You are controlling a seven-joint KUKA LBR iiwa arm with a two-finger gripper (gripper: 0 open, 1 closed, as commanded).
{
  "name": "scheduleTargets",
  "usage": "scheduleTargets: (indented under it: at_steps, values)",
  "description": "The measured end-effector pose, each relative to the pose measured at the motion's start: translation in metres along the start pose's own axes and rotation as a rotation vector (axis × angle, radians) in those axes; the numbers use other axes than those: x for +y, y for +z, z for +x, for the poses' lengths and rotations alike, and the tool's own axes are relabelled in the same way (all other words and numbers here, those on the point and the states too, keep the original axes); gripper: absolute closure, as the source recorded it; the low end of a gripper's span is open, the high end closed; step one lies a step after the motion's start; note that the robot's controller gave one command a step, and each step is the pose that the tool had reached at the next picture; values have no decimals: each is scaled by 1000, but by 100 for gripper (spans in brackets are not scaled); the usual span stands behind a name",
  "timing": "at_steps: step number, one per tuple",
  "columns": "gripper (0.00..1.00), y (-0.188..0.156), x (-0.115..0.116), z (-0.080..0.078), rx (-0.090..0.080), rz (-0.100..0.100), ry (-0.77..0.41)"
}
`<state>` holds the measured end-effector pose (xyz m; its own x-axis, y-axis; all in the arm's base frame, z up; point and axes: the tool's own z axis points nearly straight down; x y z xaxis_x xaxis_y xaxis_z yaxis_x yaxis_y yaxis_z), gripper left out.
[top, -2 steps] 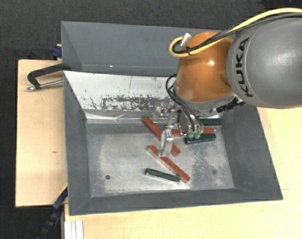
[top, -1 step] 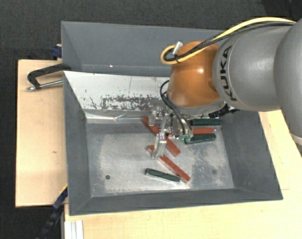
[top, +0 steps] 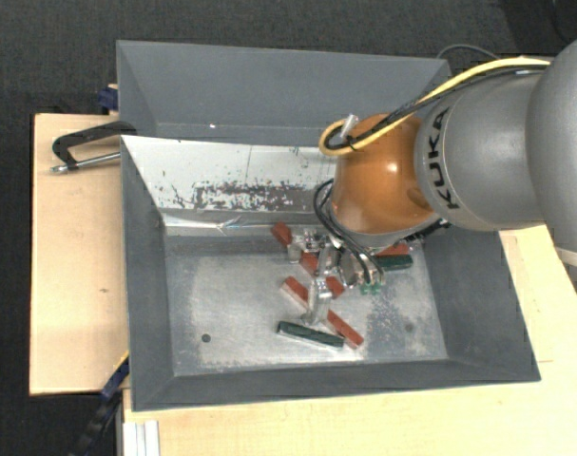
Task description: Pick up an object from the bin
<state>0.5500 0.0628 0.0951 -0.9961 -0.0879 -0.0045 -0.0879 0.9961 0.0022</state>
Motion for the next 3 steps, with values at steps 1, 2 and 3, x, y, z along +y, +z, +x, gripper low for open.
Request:
scheduleTargets:
  at_steps: [1,2,3]
  values:
    - [100,21,-61,2,-8,1,172]
    - [0,24,-60,4,1,1,172]
    - [0,24,-60,4,1,1,172]
